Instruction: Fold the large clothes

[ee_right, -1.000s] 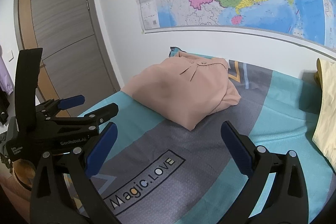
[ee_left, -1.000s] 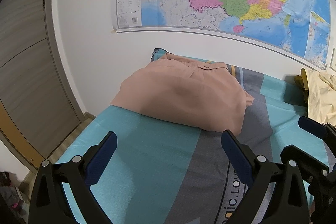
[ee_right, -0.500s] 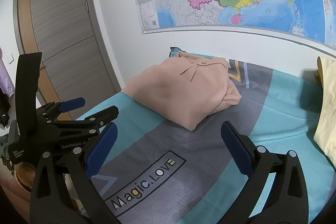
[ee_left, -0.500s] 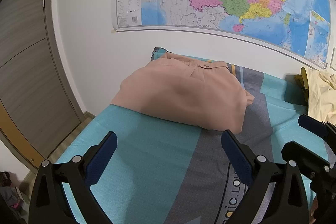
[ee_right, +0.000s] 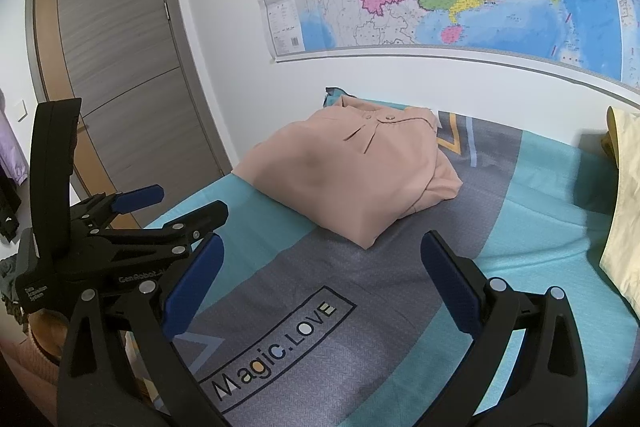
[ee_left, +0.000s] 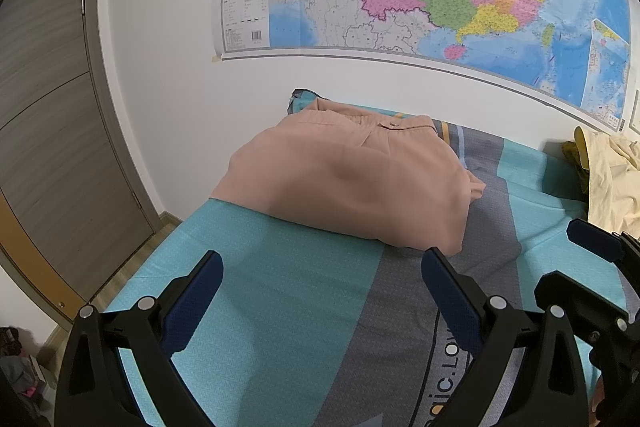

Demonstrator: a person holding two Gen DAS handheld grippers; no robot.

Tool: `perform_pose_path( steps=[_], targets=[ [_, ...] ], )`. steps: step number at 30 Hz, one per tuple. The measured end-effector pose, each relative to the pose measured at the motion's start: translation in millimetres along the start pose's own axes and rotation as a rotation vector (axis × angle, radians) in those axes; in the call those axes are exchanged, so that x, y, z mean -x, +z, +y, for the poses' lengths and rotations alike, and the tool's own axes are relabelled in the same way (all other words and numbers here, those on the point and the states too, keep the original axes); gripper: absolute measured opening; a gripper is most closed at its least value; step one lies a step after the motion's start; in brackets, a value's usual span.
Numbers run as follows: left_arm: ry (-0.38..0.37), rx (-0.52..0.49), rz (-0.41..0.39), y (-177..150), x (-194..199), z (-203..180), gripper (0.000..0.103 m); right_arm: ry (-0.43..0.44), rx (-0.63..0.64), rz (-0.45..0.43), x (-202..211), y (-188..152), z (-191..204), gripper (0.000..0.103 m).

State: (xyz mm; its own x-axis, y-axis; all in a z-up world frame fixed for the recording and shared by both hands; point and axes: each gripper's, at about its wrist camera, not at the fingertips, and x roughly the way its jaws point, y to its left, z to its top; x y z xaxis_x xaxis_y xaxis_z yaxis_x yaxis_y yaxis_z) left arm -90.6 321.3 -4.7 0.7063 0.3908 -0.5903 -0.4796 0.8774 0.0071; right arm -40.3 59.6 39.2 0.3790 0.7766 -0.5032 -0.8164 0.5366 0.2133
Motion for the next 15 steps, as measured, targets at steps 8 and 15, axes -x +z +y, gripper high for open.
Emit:
perform_pose_path(
  steps=[8,15],
  targets=[
    [-0.003,-0.002,0.005,0.0,-2.0,-0.3,0.096,0.002,0.0,0.006,-2.7,0.4,1.1,0.097],
    [-0.004,-0.001,0.009,-1.2,-3.0,0.0,0.096,0.004,-0.003,0.008,-2.8,-0.4,2.3,0.097]
  ],
)
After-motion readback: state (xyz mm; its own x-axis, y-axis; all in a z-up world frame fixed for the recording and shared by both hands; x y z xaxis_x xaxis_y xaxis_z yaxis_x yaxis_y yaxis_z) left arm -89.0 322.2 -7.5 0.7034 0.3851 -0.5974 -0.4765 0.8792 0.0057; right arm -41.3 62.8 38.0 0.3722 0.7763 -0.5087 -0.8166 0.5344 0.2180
